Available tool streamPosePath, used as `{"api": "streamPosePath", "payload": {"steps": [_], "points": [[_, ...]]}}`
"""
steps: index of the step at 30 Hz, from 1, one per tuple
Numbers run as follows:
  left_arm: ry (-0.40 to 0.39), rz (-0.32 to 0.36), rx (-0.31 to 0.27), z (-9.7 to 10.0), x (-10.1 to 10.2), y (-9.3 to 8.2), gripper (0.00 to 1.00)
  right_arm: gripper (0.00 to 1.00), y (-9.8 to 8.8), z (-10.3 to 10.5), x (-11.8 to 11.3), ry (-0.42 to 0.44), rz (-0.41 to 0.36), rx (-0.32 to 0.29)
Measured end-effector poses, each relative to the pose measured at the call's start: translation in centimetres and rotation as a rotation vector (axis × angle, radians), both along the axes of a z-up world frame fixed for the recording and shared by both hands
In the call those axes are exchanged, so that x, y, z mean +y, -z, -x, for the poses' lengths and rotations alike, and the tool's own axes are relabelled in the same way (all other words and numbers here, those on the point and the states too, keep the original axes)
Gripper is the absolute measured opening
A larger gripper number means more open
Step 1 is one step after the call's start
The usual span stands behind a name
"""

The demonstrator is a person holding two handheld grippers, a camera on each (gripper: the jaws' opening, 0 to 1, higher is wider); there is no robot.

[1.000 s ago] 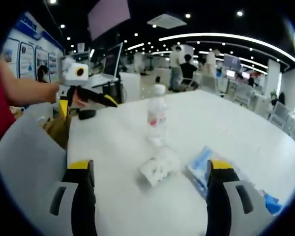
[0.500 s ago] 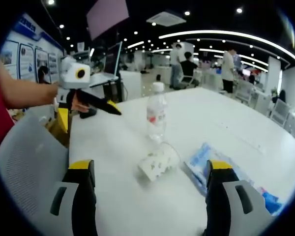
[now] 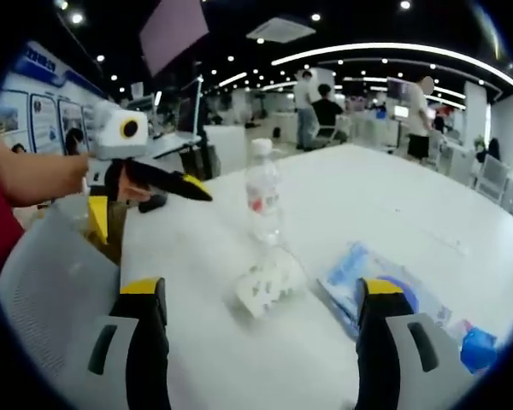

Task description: Arrange the tabletop items into an orderly group along one side of the table until the central work area is clear of visible clutter.

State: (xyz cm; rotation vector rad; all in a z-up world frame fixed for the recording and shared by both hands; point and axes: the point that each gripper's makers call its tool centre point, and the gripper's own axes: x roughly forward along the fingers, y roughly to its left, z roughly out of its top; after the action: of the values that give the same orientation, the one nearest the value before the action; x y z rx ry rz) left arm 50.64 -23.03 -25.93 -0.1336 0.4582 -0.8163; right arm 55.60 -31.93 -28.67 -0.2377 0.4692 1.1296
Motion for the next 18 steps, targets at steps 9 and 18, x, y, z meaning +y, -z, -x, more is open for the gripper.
{"api": "streamPosePath", "payload": {"steps": [9,18], "points": [[-0.018,-0.003,0.001,0.4,2.3,0.3,0.89,0.9,1.4,-0.9,2.6,0.027,0.009,0.078],[-0.015,0.006,-0.006,1.0,4.3,0.3,0.88,0.83,3.7,-1.5,3.9,0.114,0.045,0.196]]}}
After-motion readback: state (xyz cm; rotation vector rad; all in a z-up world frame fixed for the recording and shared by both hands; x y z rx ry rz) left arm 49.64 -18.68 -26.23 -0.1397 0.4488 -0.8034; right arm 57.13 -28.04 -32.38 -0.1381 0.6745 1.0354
